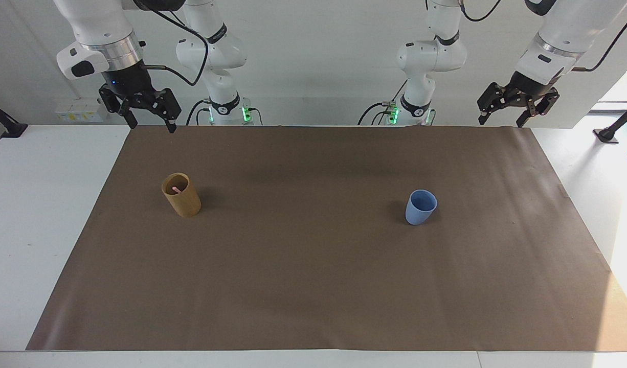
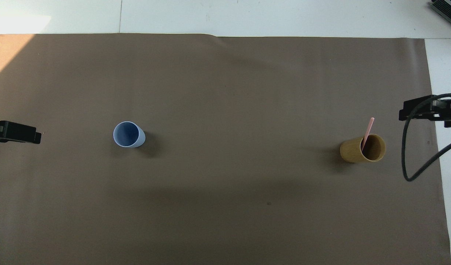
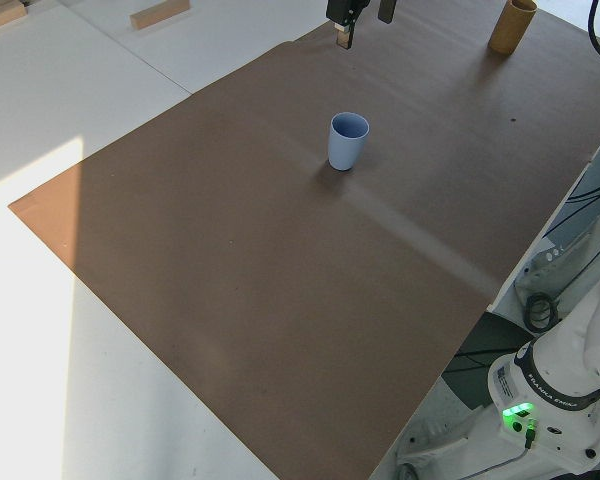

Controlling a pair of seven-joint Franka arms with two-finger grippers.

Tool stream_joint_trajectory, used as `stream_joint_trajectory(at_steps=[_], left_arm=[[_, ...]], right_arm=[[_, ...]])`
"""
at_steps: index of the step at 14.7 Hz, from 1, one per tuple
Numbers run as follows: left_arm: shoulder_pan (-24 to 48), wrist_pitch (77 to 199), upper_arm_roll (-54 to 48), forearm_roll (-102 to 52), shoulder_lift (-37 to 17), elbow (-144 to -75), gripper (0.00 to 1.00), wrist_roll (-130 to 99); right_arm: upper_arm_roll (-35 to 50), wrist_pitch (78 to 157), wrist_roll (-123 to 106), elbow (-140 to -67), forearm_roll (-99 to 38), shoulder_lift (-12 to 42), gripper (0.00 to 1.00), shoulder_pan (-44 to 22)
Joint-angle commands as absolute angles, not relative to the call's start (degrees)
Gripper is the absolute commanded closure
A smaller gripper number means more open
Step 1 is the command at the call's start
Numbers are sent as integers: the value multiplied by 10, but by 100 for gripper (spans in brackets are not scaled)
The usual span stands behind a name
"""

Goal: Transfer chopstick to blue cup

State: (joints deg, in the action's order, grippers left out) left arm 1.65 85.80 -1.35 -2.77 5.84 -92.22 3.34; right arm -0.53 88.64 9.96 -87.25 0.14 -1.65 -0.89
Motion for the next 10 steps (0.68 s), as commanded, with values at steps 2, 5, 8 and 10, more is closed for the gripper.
stream_joint_trajectory(at_steps=[2,5,8,10], left_arm=[[9,855,-18,-19,66,-925,0,36],[8,855,-18,-19,66,-925,0,36],[8,855,-18,-19,66,-925,0,36],[8,855,-18,-19,66,-925,0,36]], right_arm=[[-7,896,91,-883,-3,-23,0,-10],[-6,896,90,-886,-11,-25,0,-5],[-6,896,92,-888,-11,-26,0,-8],[-7,896,93,-893,-11,-28,0,-8]])
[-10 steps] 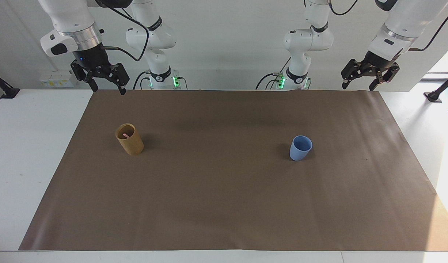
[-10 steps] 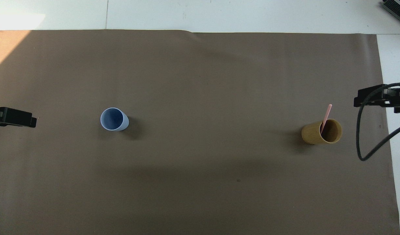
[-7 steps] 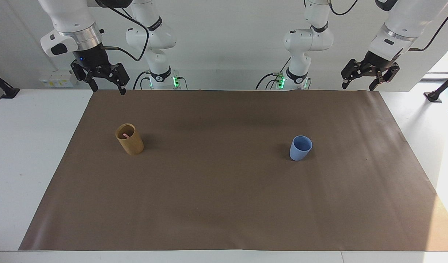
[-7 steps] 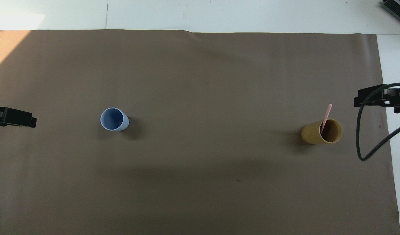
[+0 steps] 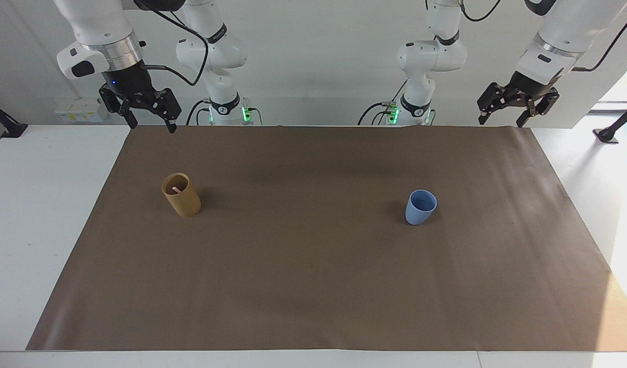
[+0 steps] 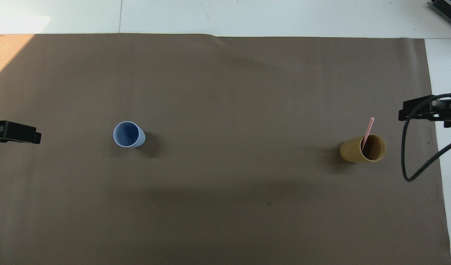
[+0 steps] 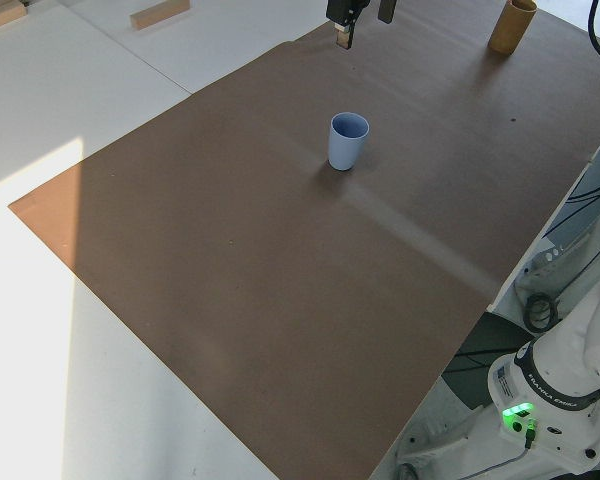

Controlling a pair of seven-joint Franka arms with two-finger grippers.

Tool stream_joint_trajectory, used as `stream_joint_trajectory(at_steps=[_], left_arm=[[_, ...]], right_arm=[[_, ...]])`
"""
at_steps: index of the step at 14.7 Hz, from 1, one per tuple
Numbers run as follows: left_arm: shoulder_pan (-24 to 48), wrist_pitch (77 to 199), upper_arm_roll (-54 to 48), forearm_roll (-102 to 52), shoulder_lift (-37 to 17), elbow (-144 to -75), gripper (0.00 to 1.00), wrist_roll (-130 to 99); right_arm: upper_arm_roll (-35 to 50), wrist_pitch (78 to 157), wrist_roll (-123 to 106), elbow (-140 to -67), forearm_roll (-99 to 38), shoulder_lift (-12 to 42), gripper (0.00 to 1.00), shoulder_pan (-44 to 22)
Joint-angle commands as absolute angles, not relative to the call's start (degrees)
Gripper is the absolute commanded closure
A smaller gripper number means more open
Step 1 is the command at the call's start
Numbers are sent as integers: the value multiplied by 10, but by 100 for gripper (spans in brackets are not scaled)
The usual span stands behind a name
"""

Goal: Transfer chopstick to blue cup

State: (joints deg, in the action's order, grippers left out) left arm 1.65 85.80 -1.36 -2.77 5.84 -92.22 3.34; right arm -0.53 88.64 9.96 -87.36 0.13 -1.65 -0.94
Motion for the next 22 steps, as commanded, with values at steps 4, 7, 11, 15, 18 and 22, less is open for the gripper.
stream_joint_trajectory(at_steps=[4,7,11,15,18,22], left_arm=[[8,855,-18,-19,66,-925,0,36],[8,855,-18,-19,66,-925,0,35],[8,855,-18,-19,66,-925,0,35],[8,855,-18,-19,66,-925,0,36],[8,855,-18,-19,66,-925,0,36],[8,855,-18,-19,66,-925,0,36]], right_arm=[[-7,923,92,-916,-11,-39,0,-8],[-6,942,90,-934,-11,-49,0,-9],[-7,948,91,-934,-11,-49,0,-9],[-7,955,91,-935,-11,-49,0,-8],[-7,956,91,-935,-11,-49,0,-8],[-7,958,91,-935,-11,-49,0,-5]])
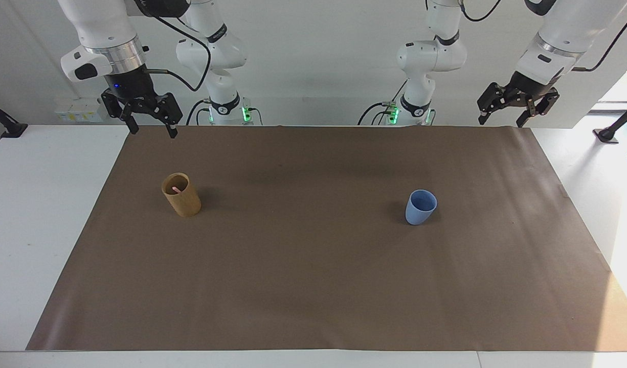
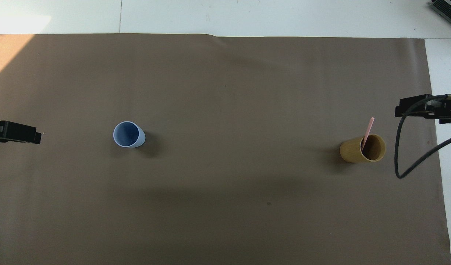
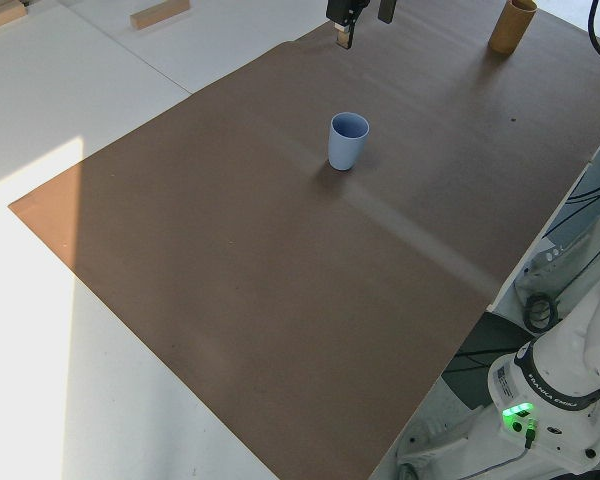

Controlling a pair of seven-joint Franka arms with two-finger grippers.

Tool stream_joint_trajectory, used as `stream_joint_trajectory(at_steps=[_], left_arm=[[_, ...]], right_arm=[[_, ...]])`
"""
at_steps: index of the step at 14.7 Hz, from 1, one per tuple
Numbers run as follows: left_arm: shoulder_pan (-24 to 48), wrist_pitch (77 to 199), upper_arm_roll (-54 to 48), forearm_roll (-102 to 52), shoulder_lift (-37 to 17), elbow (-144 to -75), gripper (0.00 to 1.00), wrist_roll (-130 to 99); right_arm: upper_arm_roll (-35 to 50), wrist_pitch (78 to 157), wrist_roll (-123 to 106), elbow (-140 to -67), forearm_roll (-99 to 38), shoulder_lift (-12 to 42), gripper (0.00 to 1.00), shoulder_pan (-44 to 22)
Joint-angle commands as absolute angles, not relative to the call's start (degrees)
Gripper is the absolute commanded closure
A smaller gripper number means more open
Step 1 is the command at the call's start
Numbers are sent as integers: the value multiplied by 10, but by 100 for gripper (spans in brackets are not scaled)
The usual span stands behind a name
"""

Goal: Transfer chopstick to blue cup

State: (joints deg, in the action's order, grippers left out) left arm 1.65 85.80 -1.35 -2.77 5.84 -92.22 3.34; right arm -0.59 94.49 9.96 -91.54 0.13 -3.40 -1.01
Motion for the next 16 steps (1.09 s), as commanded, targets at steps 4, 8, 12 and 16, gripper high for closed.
stream_joint_trajectory(at_steps=[4,8,12,16], left_arm=[[8,855,-18,-19,66,-925,0,36],[8,855,-18,-19,66,-925,0,36],[8,855,-18,-19,66,-925,0,35],[8,855,-18,-19,66,-925,0,36]], right_arm=[[-7,959,91,-935,-11,-48,0,-4],[-7,969,89,-939,-11,-49,0,-4],[-7,969,87,-939,-11,-49,0,-3],[-7,969,87,-939,-10,-49,0,-3]])
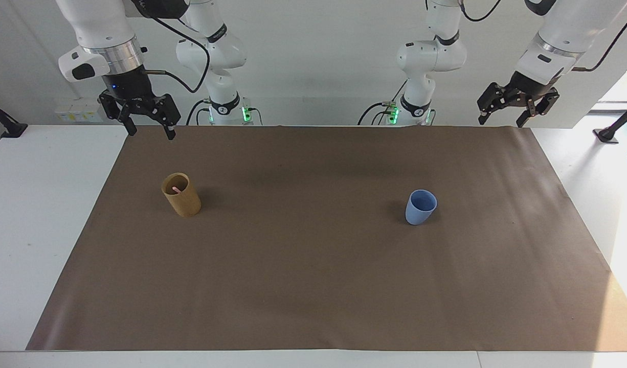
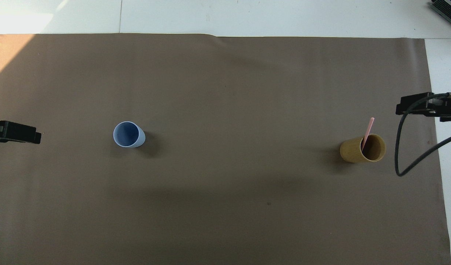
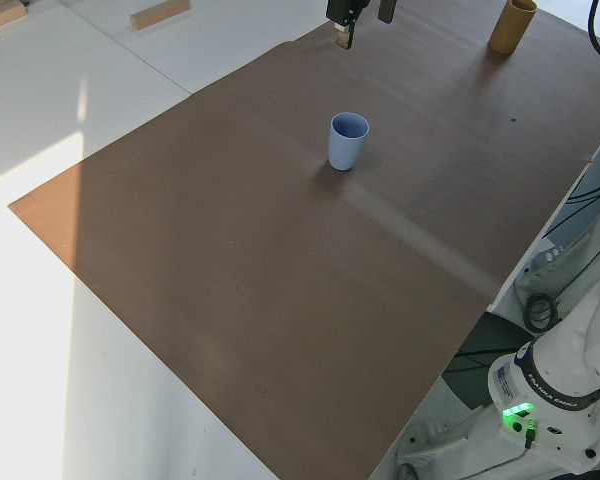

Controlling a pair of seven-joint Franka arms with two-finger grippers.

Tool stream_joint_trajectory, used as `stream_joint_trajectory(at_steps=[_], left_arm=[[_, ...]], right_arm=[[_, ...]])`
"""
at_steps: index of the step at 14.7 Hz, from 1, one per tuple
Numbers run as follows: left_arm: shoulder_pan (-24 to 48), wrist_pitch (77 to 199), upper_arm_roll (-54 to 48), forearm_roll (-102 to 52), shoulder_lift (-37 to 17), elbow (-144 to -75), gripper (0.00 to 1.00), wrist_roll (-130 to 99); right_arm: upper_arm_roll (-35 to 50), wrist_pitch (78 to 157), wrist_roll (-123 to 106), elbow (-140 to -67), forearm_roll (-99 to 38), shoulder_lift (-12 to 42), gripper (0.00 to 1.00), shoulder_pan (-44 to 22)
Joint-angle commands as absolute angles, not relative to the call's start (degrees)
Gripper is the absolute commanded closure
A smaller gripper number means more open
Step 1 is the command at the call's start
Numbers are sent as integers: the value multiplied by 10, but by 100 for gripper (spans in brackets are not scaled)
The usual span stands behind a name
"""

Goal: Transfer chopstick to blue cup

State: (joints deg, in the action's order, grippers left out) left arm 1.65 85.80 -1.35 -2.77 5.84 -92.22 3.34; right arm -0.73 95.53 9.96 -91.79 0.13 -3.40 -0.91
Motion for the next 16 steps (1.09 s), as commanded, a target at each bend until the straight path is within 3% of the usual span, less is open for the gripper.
stream_joint_trajectory(at_steps=[1,8,16], left_arm=[[8,855,-18,-19,66,-925,0,36],[10,865,-12,-23,67,-929,0,27],[103,1020,-18,-25,51,-1062,0,-112]], right_arm=[[-7,969,87,-939,-10,-49,0,-3],[-7,970,86,-942,-10,-49,0,-3],[-7,971,86,-942,-10,-48,0,-3]])
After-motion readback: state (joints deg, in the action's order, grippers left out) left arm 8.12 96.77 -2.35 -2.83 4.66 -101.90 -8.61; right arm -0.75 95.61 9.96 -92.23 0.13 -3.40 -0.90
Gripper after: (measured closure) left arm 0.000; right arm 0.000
